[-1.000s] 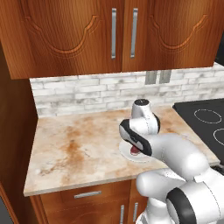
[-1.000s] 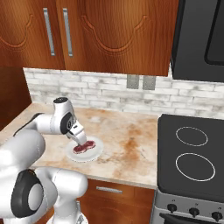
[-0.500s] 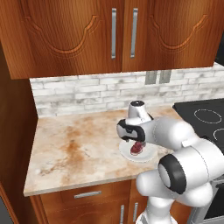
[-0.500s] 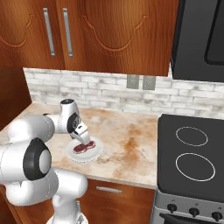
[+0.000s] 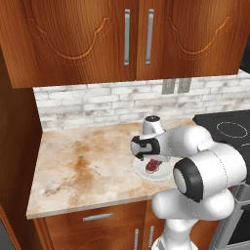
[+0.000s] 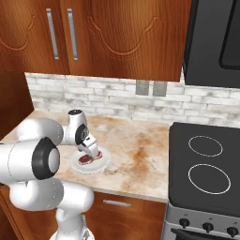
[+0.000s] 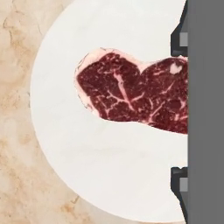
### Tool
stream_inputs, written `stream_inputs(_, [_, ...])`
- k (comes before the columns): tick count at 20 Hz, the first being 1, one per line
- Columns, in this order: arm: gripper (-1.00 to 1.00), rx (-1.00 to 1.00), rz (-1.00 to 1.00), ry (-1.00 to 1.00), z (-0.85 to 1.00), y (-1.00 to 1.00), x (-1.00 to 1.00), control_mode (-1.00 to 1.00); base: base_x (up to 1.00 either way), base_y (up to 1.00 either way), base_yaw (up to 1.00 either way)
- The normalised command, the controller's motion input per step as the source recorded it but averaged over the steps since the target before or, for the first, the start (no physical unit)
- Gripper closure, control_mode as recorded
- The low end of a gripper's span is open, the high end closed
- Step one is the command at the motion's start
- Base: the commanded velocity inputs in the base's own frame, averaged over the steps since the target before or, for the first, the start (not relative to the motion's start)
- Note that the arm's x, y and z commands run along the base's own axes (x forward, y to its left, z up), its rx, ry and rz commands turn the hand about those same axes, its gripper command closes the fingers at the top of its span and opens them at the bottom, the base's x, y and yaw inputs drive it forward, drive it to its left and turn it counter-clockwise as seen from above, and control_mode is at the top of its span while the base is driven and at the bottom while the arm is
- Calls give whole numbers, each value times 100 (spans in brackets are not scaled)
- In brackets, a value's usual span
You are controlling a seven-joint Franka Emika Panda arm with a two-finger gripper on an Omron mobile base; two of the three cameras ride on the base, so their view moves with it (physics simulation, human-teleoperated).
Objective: Place the steak on the counter behind the older steak on the same shelf of the fridge to maintain FIFO order. Close the fridge door when finished.
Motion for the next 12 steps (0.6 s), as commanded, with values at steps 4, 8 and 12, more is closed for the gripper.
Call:
stream_inputs(4, [-100,3,0,0,-21,-19,16,-100,0,0,0])
stream_inputs(8, [-100,5,0,0,-12,-24,14,-100,0,0,0])
stream_inputs(12, [-100,5,0,-2,-2,-28,0,-100,0,0,0])
